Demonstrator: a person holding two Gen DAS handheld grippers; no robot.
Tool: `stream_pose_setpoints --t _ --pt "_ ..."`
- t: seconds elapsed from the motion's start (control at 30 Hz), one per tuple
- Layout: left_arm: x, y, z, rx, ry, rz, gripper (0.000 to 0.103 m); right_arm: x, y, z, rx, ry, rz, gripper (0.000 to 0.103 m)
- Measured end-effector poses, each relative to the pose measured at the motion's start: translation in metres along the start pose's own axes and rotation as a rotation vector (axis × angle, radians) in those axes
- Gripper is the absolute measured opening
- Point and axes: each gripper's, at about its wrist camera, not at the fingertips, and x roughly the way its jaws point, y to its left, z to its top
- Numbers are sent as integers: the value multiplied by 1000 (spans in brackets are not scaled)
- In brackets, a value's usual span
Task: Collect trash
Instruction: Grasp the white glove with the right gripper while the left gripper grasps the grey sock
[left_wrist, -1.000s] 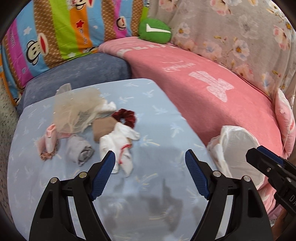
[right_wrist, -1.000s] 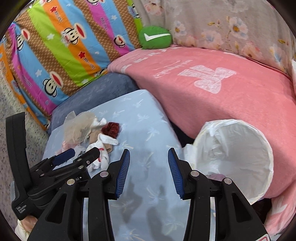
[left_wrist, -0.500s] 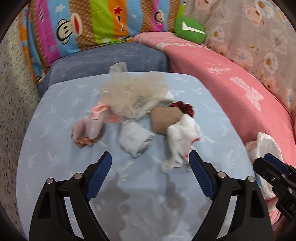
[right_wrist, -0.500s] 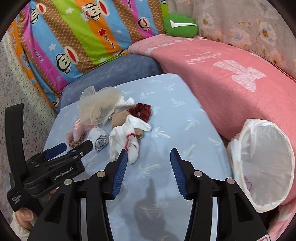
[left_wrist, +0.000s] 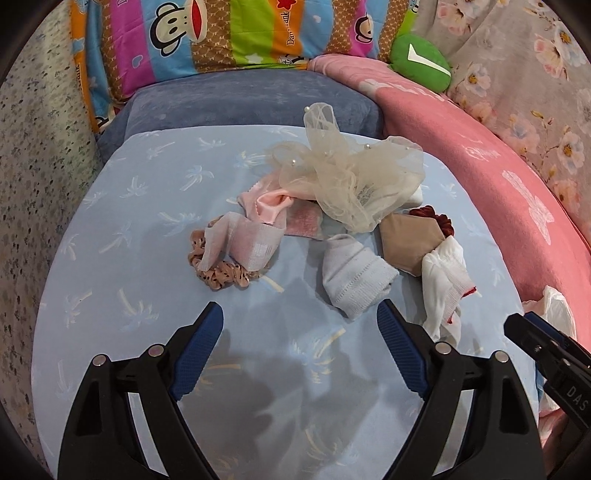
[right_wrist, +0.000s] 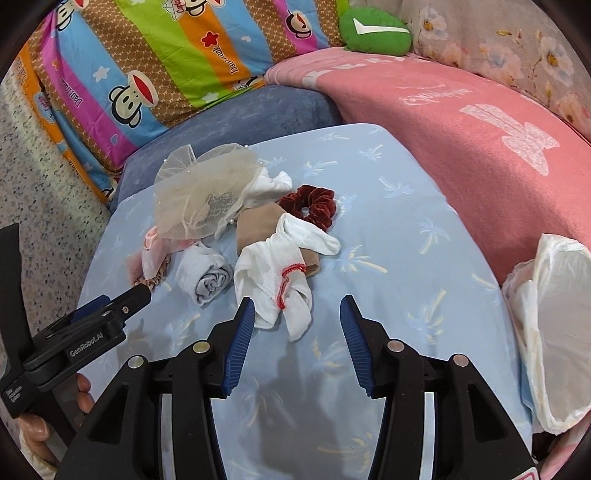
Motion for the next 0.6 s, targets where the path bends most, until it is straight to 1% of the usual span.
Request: stream_pose_setpoints --t 0.2,0.3,0.4,0.47,0.53,0.57,0.6 --pt "20 -4 10 -31 34 -53 81 26 5 15 -6 16 7 48" --pt "32 -9 15 -55 57 -91 81 39 7 19 -2 34 9 43" --pt "46 -11 20 -90 89 -113 81 50 6 20 3 53 10 34" --pt "53 -12 20 -103 103 -118 80 58 4 19 10 69 14 24" --pt "59 -14 20 -105 119 -126 76 64 2 18 16 80 17 17" --pt "61 -15 20 -107 126 -139 71 66 1 18 19 83 20 13" --pt "63 -16 20 -109 135 -154 64 67 1 17 21 86 20 11"
